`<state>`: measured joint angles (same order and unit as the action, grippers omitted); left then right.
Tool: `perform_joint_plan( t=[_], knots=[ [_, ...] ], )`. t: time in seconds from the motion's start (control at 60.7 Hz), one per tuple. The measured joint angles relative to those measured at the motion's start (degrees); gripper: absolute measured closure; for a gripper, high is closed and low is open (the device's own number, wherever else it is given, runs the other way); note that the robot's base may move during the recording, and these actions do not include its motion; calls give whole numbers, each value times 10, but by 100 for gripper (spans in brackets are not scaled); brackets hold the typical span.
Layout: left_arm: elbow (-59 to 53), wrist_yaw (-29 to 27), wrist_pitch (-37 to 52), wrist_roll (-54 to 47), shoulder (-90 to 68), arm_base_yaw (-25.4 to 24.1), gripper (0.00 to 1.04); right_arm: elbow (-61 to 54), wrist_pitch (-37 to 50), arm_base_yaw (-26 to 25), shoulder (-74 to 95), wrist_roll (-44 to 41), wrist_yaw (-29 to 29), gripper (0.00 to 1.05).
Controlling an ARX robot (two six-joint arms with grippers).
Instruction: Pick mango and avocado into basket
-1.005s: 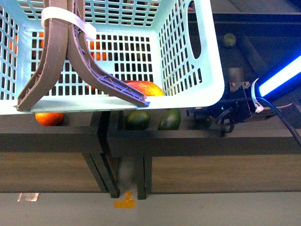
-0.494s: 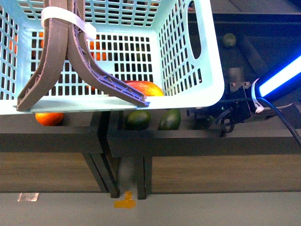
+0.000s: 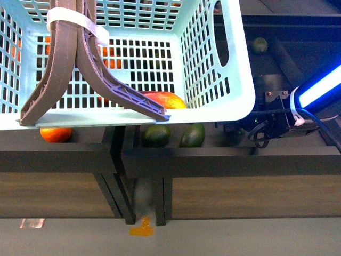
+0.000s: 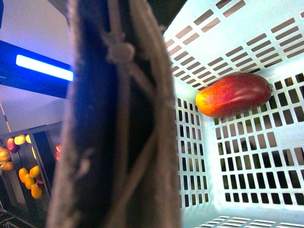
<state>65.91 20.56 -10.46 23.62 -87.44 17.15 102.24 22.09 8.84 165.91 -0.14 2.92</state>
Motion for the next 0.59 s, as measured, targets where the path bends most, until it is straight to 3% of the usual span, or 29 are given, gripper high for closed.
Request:
perform_joint_plan(
  t=[0.593],
  knots=[
    [0, 0, 0, 0, 0, 0, 99, -158, 40, -30, -253, 22, -47, 49]
  ],
)
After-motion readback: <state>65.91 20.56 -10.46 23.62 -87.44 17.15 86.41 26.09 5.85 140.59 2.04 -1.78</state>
